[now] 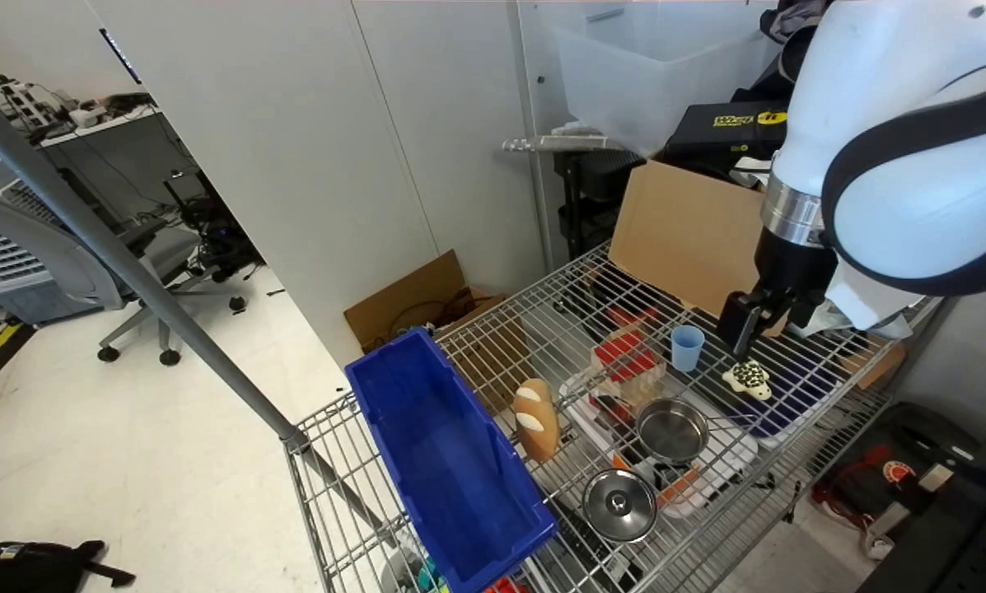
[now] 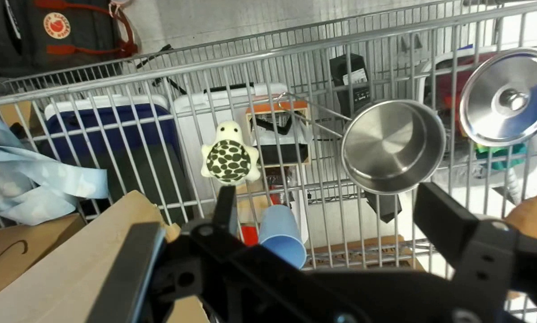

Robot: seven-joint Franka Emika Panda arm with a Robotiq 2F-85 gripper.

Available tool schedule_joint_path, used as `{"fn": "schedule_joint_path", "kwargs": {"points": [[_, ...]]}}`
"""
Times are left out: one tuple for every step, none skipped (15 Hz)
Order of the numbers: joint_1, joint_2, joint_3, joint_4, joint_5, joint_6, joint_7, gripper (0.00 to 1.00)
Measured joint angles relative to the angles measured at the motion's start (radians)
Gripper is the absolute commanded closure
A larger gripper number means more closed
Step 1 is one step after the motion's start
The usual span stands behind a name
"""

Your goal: Put the turtle plush toy in the silver pan.

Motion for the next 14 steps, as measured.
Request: {"fn": "schedule_joint_path", "kwargs": {"points": [[0.0, 0.035, -0.011, 0.025, -0.003, 0.009, 0.005, 0.0], [0.001, 0.072, -0.022, 0.049, -0.008, 0.016, 0.01, 0.0], [0.001, 0.107, -0.032, 0.073, -0.016, 0.017, 0.016, 0.0], [0.003, 0.141, -0.041, 0.096, -0.021, 0.017, 0.021, 0.0], [0.005, 0.173, -0.049, 0.117, -0.027, 0.017, 0.025, 0.0], [0.008, 0.204, -0.057, 0.137, -0.034, 0.017, 0.032, 0.0], [0.012, 0.231, -0.064, 0.155, -0.039, 0.017, 0.039, 0.0], [0.018, 0.257, -0.073, 0.173, -0.042, 0.017, 0.047, 0.0], [0.026, 0.281, -0.082, 0.19, -0.044, 0.017, 0.054, 0.0], [0.032, 0.304, -0.09, 0.207, -0.046, 0.017, 0.061, 0.0], [0.038, 0.325, -0.097, 0.222, -0.046, 0.017, 0.066, 0.0], [0.043, 0.343, -0.103, 0.237, -0.046, 0.017, 0.071, 0.0], [0.046, 0.36, -0.107, 0.249, -0.046, 0.017, 0.076, 0.0], [0.048, 0.376, -0.111, 0.262, -0.046, 0.017, 0.08, 0.0]]}}
